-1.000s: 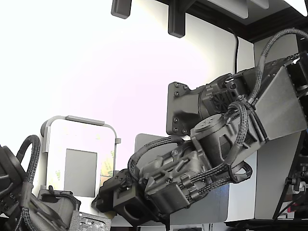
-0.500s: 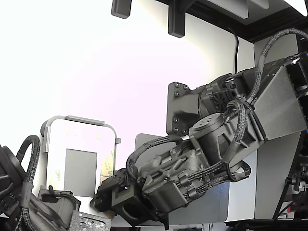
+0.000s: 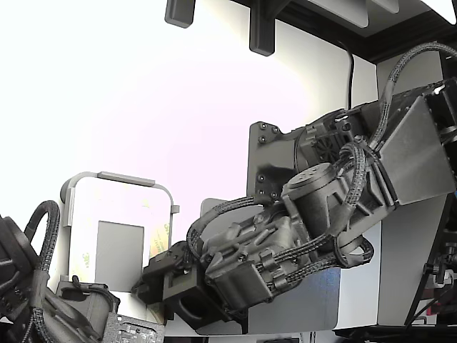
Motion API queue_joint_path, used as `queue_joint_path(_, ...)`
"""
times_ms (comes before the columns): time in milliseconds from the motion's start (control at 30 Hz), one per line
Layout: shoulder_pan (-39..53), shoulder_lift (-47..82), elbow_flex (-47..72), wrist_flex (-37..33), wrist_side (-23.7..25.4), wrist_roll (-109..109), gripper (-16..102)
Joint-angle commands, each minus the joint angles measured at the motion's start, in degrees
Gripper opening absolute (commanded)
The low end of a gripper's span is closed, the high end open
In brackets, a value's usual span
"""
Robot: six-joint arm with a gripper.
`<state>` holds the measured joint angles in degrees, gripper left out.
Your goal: Peel off protective film from adhesive tape.
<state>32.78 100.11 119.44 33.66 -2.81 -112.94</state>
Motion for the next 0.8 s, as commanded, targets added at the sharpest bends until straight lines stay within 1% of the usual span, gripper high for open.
queue_joint_path(0,-1.1,3.3,-1.1,0.9,0.7,0.0,3)
queue_joint_path(33,-1.3,4.0,-0.9,1.8,1.6,0.4,13)
queue_joint_path(67,-1.6,4.7,-0.9,2.9,2.5,0.6,29)
queue_joint_path(100,-1.9,5.3,-1.1,4.0,3.1,1.1,82)
queue_joint_path(133,-2.3,5.9,-1.4,5.3,3.4,1.4,86)
queue_joint_path(167,-2.5,6.7,-1.9,7.4,4.0,1.9,79)
queue_joint_path(233,-3.3,9.0,-2.7,11.8,4.5,3.3,100)
queue_joint_path(267,-3.6,10.4,-2.8,13.5,4.7,4.0,96)
queue_joint_path(300,-4.0,11.9,-3.0,15.6,5.2,4.7,98)
queue_joint_path(367,-5.0,14.5,-3.3,19.1,5.8,6.5,97)
queue_joint_path(433,-6.7,16.6,-3.2,22.1,5.5,8.5,99)
queue_joint_path(567,-10.3,18.0,-4.4,27.3,4.7,15.3,96)
queue_joint_path(600,-11.2,17.8,-5.1,28.0,4.2,18.5,96)
queue_joint_path(667,-11.9,18.0,-6.7,28.7,6.3,30.1,89)
queue_joint_path(700,-12.4,18.4,-7.5,28.4,7.2,36.3,93)
queue_joint_path(767,-13.5,19.5,-8.5,26.9,7.9,49.6,95)
